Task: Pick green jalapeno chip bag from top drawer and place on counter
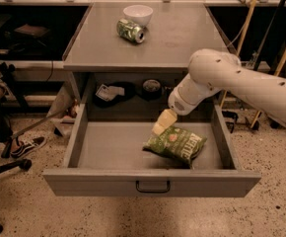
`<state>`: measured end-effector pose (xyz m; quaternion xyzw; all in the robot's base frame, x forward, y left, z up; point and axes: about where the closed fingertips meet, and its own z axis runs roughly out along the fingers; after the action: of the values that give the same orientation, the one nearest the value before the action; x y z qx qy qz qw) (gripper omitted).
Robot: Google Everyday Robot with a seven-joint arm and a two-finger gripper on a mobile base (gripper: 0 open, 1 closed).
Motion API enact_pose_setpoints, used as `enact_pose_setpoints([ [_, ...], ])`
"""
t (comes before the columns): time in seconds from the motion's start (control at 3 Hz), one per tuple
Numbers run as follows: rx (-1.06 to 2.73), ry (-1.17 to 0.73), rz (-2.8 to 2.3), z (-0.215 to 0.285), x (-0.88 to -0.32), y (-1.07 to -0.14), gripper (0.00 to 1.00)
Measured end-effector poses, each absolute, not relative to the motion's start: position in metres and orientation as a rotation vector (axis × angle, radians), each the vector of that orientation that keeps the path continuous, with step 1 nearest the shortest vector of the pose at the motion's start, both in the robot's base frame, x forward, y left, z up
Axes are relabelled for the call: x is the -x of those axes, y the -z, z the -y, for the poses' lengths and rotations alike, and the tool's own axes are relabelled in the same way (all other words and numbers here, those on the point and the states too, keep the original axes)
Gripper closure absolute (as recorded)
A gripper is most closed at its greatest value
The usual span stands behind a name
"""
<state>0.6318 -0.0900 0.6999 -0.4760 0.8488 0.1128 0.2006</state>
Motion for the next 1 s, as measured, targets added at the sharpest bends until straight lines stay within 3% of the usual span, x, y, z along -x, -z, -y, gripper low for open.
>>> enact_pose_setpoints([
  [1.0,1.102,-0.465,-2.463,0.106,-0.630,-0.614,0.00],
])
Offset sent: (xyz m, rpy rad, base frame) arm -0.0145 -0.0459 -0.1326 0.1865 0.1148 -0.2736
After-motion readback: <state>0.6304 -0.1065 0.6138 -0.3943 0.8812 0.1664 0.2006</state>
